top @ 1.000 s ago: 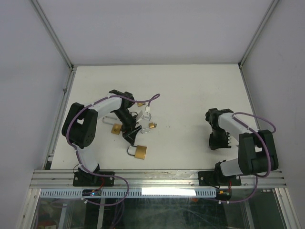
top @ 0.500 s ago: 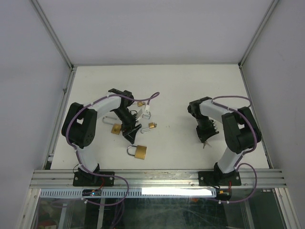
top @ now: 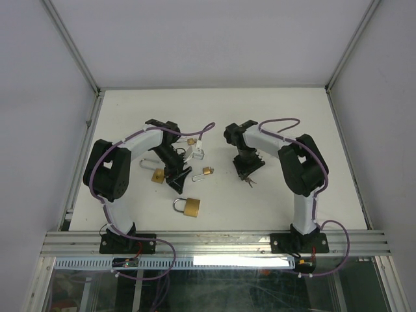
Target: Unlock with the key
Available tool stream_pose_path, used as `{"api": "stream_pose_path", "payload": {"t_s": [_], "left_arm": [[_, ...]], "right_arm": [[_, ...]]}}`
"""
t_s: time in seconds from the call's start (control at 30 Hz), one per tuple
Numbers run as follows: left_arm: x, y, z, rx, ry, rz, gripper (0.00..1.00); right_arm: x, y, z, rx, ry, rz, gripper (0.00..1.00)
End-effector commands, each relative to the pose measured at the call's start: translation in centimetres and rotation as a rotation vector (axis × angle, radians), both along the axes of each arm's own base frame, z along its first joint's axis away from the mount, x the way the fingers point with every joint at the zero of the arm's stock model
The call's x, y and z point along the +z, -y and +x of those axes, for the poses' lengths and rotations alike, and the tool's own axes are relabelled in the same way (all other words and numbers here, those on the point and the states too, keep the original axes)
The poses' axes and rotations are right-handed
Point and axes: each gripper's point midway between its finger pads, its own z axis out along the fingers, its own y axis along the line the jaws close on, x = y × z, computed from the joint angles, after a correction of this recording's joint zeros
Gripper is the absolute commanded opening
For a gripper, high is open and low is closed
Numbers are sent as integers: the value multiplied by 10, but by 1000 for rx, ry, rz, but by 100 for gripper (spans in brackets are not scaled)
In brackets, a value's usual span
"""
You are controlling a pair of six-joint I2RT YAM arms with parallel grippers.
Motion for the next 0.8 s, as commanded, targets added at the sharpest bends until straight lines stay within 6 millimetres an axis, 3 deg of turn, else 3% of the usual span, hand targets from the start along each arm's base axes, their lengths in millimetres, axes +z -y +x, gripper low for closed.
{"api": "stream_pose_path", "payload": {"t_s": [0.0,0.13,0.23,0.4,0.53,0.63,0.77], "left_arm": [[21,6,14,-5,79,-64,77],[21,7,14,-4,76,-70,77],[21,8,14,-2,71,-76,77],[22,11,17,-3,65,-82,77],[25,13,19,-3,69,-93,77],[32,18,20,-5,81,-127,77],[46,28,27,11,156,-200,77]], "right_arm": [[-8,-31,44,214,135,44,42],[2,-18,28,292,141,31,57],[16,-19,29,350,217,78,61],[74,-45,64,640,446,175,61],[108,-58,61,838,532,258,61],[116,-39,50,923,504,232,61],[108,7,42,794,415,94,56]]}}
